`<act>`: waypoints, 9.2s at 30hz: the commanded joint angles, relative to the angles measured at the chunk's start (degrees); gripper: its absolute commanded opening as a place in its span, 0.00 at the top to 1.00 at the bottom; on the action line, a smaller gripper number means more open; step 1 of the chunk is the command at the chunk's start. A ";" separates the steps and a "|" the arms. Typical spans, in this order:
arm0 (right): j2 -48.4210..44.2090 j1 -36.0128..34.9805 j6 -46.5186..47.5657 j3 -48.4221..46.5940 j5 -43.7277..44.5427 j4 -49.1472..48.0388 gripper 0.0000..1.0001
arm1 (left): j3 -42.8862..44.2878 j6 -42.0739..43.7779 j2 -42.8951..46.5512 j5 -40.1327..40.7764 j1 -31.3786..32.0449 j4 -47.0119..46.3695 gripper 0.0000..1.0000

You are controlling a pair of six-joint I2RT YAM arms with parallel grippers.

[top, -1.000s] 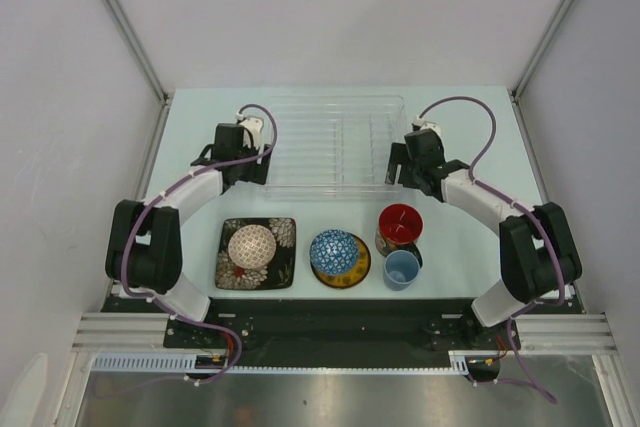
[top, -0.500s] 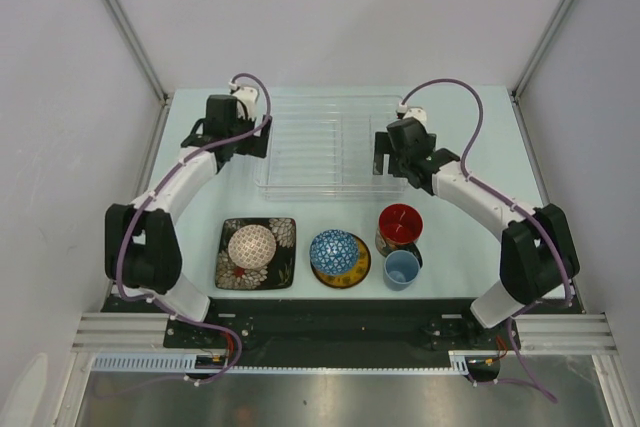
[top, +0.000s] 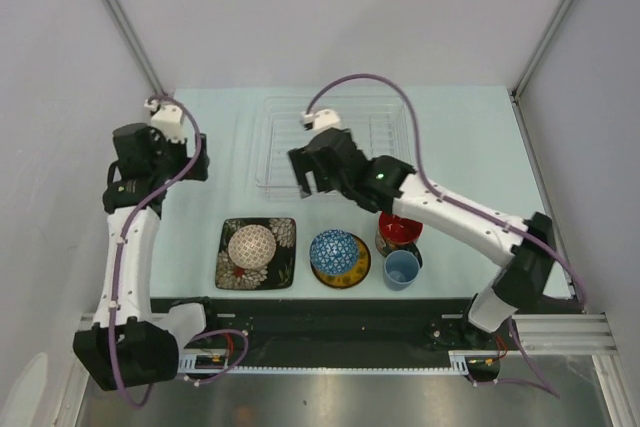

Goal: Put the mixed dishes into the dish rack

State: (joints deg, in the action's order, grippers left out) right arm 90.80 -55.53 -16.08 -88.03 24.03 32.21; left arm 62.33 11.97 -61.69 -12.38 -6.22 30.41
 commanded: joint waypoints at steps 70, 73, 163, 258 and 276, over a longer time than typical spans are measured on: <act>17.30 -6.53 4.29 -27.93 4.25 12.51 1.00 | -8.53 0.87 1.40 -11.96 -11.18 2.28 0.04; 17.39 -2.67 5.88 -35.51 11.19 19.90 1.00 | -9.23 0.60 1.22 -12.05 -11.10 1.76 0.04; 4.66 -35.94 123.49 3.86 77.48 -117.99 0.13 | -13.02 -0.63 1.92 -11.35 -11.10 -0.71 0.03; -0.28 -4.50 -20.31 24.84 -11.73 3.21 0.37 | -13.98 -1.07 5.09 -10.56 -11.18 1.32 0.03; 1.91 -4.15 -19.52 23.69 -12.95 2.95 0.37 | -13.64 -0.98 5.09 -10.38 -11.10 1.31 0.03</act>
State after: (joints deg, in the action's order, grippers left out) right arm 90.39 -60.16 -35.88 -63.02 12.51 37.21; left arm 47.77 10.57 -57.23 -22.70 -16.91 32.69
